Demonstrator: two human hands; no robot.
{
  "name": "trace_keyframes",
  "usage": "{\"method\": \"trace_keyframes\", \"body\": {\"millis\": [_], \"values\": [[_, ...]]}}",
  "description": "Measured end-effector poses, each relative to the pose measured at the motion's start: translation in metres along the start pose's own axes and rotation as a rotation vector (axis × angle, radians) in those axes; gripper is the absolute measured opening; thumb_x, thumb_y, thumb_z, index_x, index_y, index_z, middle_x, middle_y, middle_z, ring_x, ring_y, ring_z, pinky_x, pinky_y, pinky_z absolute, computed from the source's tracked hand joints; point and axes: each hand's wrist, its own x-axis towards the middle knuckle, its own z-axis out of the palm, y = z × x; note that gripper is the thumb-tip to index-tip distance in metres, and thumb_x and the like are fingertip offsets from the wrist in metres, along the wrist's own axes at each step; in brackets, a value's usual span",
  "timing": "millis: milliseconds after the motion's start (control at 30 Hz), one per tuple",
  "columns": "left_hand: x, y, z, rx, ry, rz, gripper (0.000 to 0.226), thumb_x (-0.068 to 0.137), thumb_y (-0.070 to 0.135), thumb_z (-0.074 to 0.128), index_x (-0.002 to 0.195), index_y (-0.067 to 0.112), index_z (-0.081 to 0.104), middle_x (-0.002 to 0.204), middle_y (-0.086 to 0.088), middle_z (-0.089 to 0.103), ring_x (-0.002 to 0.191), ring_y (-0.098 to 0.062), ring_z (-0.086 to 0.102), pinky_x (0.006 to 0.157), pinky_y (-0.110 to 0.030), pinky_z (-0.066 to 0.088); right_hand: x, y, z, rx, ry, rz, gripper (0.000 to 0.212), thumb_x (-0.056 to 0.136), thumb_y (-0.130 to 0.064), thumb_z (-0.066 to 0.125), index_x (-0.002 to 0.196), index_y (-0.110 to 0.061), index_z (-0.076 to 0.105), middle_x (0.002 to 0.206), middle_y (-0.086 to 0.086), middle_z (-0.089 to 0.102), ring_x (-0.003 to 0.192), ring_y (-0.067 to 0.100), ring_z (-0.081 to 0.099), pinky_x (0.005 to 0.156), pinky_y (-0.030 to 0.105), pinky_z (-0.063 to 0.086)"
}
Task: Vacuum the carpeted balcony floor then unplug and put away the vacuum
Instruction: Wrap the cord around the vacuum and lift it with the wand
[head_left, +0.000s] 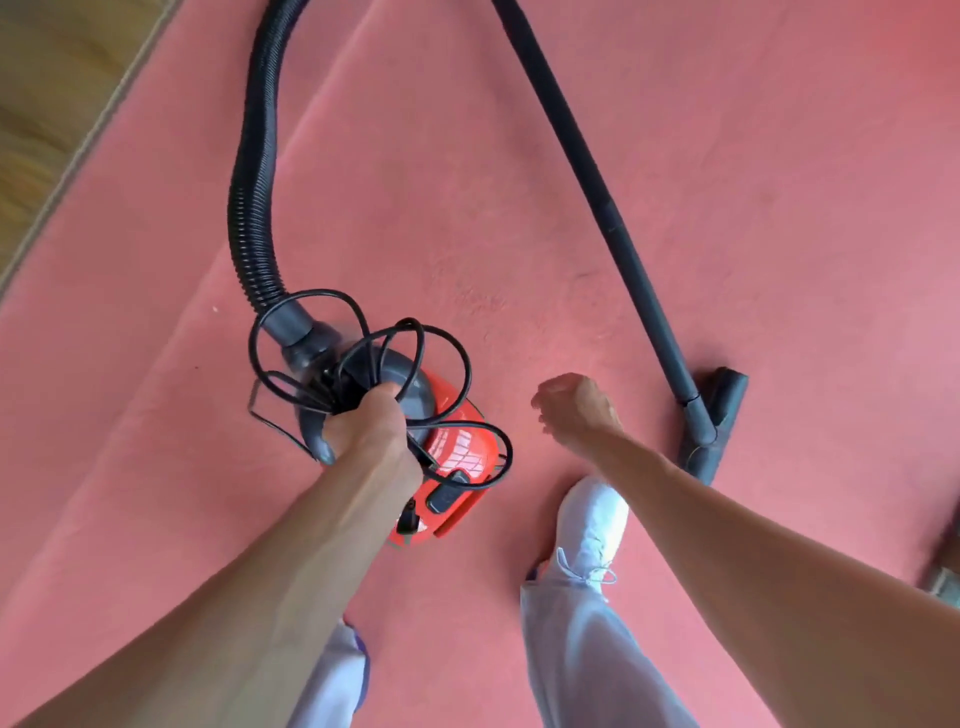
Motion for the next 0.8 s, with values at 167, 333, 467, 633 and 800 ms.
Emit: {"method": "trace_keyframes", "body": {"millis": [167,333,467,633,800], "values": [[-0.050,0.017,0.058,-0.020,-0.017,0.040,0.039,0.082,0.018,0.069,0.119,0.009,0.062,0.110,-0.005,0.070,0.095,-0.024,0.065,0.089,-0.037,0.051,0.019,-0.009,-0.068,0.058,-0.057,-0.045,0.041,0.089,-0.019,0.059,0.130,-0.017,0.060,0.128,0.002,0.062,0.109,0.021,0.058,0.081,0.022,0.039],[-0.064,0.007,0.115,-0.042,-0.082,0.037,0.042,0.083,0.017,0.068,0.123,0.008,0.060,0.115,-0.007,0.069,0.103,-0.025,0.064,0.085,-0.034,0.046,0.083,-0.012,-0.114,0.026,0.081,-0.122,0.059,0.088,-0.023,0.062,0.143,-0.018,0.042,0.142,0.005,0.050,0.124,0.024,0.051,0.087,0.026,0.039],[-0.055,-0.011,0.146,-0.045,-0.116,0.013,0.035,0.079,0.018,0.069,0.112,0.005,0.065,0.102,-0.006,0.071,0.087,-0.026,0.066,0.068,-0.027,0.044,0.137,-0.012,-0.119,-0.044,0.164,-0.143,0.061,0.089,-0.023,0.062,0.145,-0.015,0.039,0.138,0.010,0.046,0.119,0.028,0.051,0.075,0.022,0.031],[-0.040,-0.021,0.155,-0.068,-0.128,0.100,0.010,0.073,0.016,0.068,0.075,0.006,0.066,0.068,-0.007,0.068,0.066,-0.027,0.063,0.068,-0.038,0.053,0.203,0.003,-0.098,-0.088,0.209,-0.097,0.078,0.083,-0.022,0.068,0.151,-0.015,0.030,0.145,0.014,0.040,0.131,0.032,0.042,0.095,0.033,0.041],[-0.037,-0.023,0.162,-0.190,-0.190,0.148,0.008,0.072,0.012,0.069,0.079,0.009,0.069,0.066,-0.004,0.067,0.051,-0.022,0.059,0.044,-0.025,0.049,0.237,0.025,-0.078,-0.054,0.139,0.087,0.089,0.079,-0.027,0.077,0.152,-0.017,0.027,0.142,0.017,0.045,0.127,0.036,0.045,0.101,0.041,0.042]]}}
